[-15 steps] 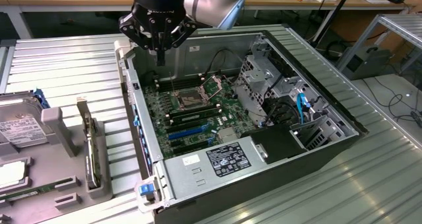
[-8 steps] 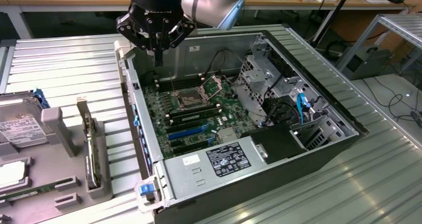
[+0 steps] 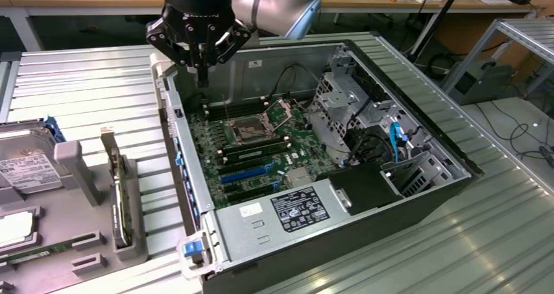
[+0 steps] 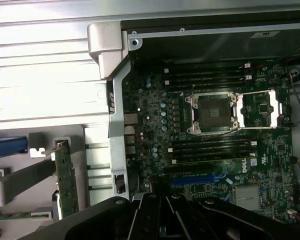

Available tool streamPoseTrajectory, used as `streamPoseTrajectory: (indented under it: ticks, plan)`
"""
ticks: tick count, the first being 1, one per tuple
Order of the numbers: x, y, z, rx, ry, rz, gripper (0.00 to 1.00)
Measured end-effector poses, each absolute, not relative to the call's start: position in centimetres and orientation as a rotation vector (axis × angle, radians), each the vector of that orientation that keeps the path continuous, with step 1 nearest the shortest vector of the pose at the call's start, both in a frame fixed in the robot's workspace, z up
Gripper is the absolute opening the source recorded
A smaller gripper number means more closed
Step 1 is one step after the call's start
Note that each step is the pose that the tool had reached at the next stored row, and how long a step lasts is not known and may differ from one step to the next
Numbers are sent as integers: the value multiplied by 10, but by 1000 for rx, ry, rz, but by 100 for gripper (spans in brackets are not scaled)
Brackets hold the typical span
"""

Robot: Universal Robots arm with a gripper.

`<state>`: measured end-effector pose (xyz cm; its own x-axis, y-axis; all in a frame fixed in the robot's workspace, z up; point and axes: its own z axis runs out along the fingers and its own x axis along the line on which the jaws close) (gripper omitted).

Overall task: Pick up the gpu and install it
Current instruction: 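Reach for the gpu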

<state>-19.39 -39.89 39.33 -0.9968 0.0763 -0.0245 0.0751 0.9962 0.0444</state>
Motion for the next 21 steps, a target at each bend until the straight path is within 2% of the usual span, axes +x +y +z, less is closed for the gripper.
streamPoseTrajectory:
  ticks: [21]
  plan:
    - [-211,-399,393,118,3113,68,11]
